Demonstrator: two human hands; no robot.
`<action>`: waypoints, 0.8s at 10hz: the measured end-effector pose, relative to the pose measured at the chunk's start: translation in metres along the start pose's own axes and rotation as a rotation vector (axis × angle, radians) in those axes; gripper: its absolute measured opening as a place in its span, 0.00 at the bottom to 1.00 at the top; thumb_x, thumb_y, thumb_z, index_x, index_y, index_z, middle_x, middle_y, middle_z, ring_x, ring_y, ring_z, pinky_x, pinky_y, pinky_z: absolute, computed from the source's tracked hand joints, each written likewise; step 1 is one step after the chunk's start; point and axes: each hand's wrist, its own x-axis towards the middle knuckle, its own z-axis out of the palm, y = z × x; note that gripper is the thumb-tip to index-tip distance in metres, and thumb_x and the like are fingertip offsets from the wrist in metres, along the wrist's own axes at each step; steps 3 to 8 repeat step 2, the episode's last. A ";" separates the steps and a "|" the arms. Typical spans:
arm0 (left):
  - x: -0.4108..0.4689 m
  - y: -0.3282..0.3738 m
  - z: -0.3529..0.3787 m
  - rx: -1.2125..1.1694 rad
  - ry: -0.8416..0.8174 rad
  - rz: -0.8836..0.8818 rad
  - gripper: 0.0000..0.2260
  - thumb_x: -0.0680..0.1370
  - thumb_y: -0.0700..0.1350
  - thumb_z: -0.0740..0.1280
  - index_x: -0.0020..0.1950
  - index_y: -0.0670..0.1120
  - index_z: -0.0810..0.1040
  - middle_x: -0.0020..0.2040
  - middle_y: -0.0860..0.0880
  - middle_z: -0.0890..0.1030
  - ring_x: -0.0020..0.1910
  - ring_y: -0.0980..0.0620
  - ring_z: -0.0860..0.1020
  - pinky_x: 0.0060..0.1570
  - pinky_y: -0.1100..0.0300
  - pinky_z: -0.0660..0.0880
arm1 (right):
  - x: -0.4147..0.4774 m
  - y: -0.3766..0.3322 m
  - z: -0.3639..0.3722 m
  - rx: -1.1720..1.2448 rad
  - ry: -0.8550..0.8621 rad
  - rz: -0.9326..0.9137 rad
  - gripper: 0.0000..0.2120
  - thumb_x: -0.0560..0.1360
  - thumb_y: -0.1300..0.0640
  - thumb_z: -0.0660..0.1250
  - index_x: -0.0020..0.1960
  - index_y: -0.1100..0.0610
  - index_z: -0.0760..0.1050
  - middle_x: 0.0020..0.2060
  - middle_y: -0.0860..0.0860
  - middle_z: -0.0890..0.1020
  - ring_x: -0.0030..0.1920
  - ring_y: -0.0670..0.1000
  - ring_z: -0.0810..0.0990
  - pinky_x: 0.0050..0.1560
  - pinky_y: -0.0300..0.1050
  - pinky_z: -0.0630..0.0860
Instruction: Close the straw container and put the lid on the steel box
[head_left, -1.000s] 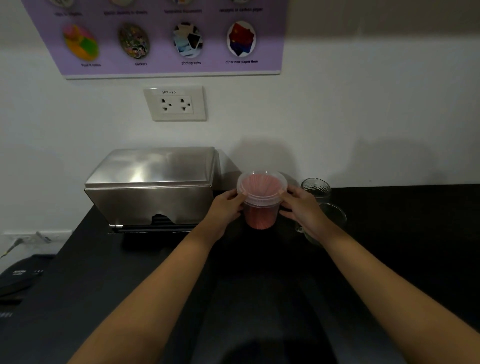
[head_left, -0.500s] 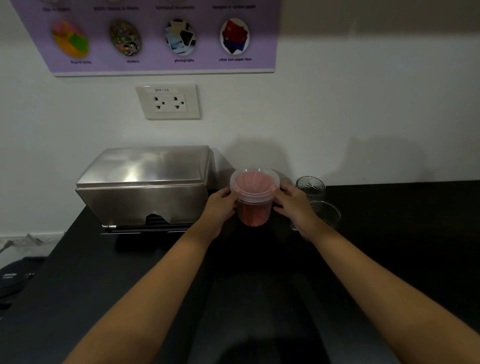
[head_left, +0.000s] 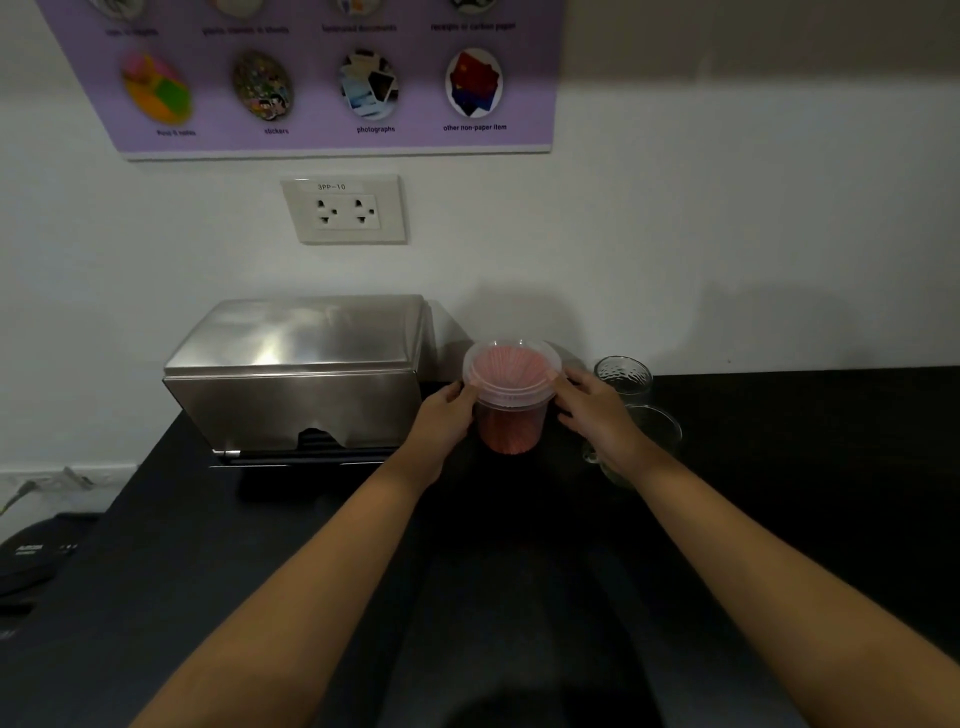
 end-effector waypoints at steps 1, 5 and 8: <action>-0.013 -0.007 -0.003 0.009 -0.021 -0.021 0.13 0.79 0.50 0.59 0.61 0.46 0.73 0.51 0.50 0.76 0.53 0.50 0.75 0.49 0.59 0.71 | -0.010 0.002 -0.004 -0.004 -0.024 -0.031 0.22 0.75 0.51 0.62 0.66 0.60 0.67 0.61 0.59 0.75 0.56 0.54 0.75 0.59 0.49 0.72; -0.028 -0.015 -0.007 0.032 -0.049 -0.066 0.19 0.79 0.50 0.59 0.68 0.43 0.68 0.57 0.47 0.75 0.54 0.49 0.75 0.55 0.57 0.71 | -0.021 0.005 -0.009 0.000 -0.032 -0.036 0.24 0.74 0.50 0.63 0.67 0.59 0.66 0.61 0.57 0.74 0.55 0.51 0.74 0.57 0.45 0.72; -0.028 -0.015 -0.007 0.032 -0.049 -0.066 0.19 0.79 0.50 0.59 0.68 0.43 0.68 0.57 0.47 0.75 0.54 0.49 0.75 0.55 0.57 0.71 | -0.021 0.005 -0.009 0.000 -0.032 -0.036 0.24 0.74 0.50 0.63 0.67 0.59 0.66 0.61 0.57 0.74 0.55 0.51 0.74 0.57 0.45 0.72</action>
